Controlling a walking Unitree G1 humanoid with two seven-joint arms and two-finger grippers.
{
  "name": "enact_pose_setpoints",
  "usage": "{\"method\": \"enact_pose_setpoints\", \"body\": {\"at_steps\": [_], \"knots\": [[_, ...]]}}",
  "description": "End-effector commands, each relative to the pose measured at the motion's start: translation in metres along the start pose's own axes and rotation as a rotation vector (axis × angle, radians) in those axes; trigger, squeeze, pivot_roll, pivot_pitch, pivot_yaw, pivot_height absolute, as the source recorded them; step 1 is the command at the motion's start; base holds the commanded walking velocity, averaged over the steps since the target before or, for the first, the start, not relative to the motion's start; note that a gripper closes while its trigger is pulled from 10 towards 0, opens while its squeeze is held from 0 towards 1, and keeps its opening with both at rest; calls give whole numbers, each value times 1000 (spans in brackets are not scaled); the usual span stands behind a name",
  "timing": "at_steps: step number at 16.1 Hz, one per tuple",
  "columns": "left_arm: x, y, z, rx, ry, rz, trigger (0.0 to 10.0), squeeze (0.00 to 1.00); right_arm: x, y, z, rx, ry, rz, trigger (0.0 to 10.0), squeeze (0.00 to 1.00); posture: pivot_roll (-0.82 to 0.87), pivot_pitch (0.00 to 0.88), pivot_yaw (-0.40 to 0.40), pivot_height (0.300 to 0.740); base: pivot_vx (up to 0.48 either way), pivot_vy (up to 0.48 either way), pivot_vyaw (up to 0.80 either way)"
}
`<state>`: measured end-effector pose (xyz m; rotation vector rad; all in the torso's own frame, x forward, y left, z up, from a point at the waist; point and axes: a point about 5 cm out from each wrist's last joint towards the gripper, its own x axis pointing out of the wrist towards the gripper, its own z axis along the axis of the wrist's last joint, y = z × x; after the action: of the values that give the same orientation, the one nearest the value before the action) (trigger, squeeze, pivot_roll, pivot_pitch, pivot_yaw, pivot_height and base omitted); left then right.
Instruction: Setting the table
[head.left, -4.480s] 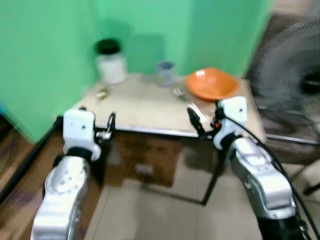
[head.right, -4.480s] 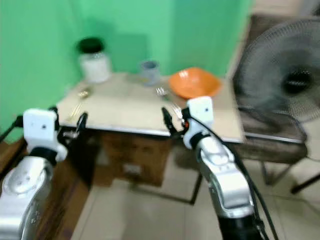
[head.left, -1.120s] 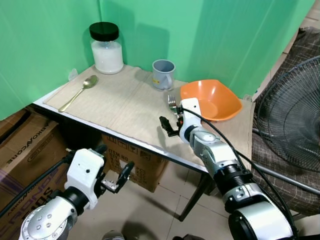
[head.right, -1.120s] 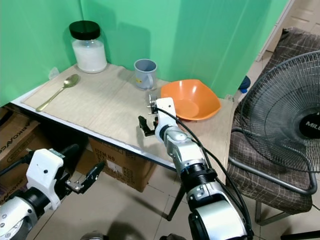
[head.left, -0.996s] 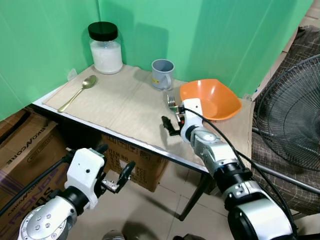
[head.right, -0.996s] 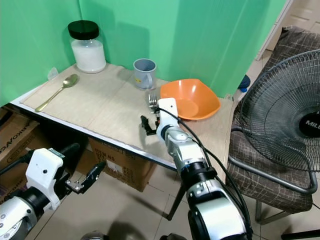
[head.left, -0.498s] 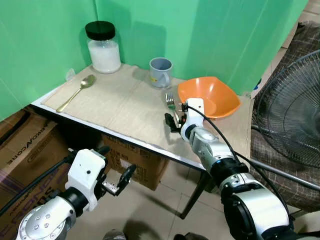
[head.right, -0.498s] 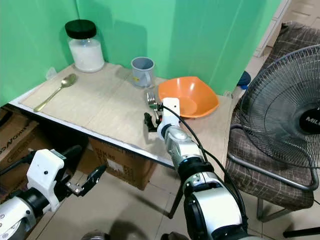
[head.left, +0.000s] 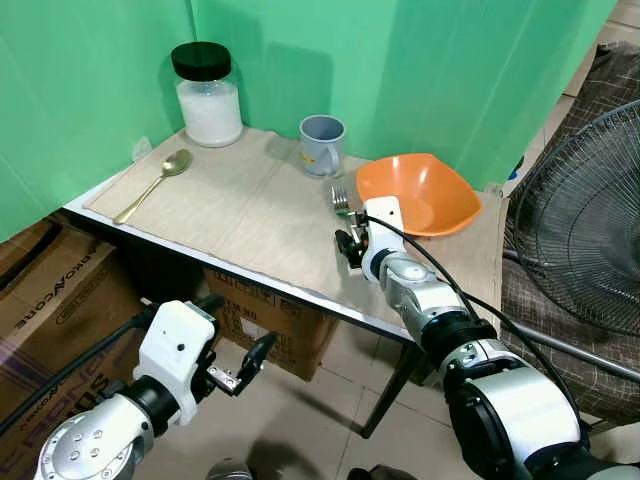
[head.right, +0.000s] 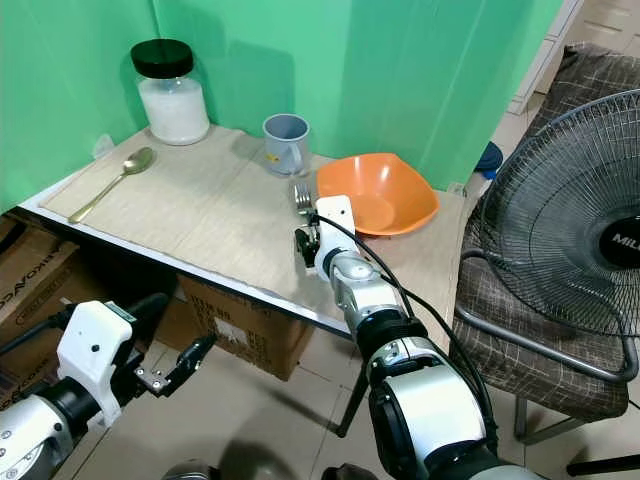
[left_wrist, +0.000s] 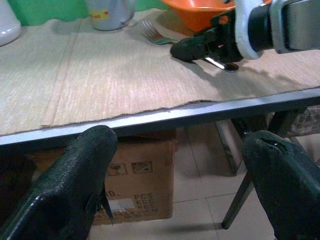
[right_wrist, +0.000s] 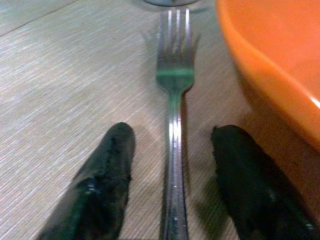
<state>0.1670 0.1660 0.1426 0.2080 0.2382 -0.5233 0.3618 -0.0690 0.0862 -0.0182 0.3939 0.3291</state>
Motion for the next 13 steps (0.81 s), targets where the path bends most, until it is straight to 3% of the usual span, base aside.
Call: {"method": "enact_pose_setpoints", "body": {"at_steps": [1, 3, 4, 13], "knots": [[-1, -2, 2, 14, -2, -8, 10000, 0, -1, -1, -14, 4, 73, 3, 0, 0, 189, 78, -48, 740, 0, 0, 0], [-1, -1, 2, 16, -4, -9, 10000, 0, -1, 1, -15, 79, 82, 12, 0, 0, 188, 79, -48, 740, 0, 0, 0], [0, -1, 2, 19, -4, -10, 10000, 0, 0, 1, -17, 197, 98, 12, 0, 0, 188, 76, -48, 740, 0, 0, 0], [1, -1, 2, 34, -5, -16, 10000, 0, 0, 0, -17, 176, 104, 12, 0, 0, 189, 69, -47, 740, 0, 0, 0]]}}
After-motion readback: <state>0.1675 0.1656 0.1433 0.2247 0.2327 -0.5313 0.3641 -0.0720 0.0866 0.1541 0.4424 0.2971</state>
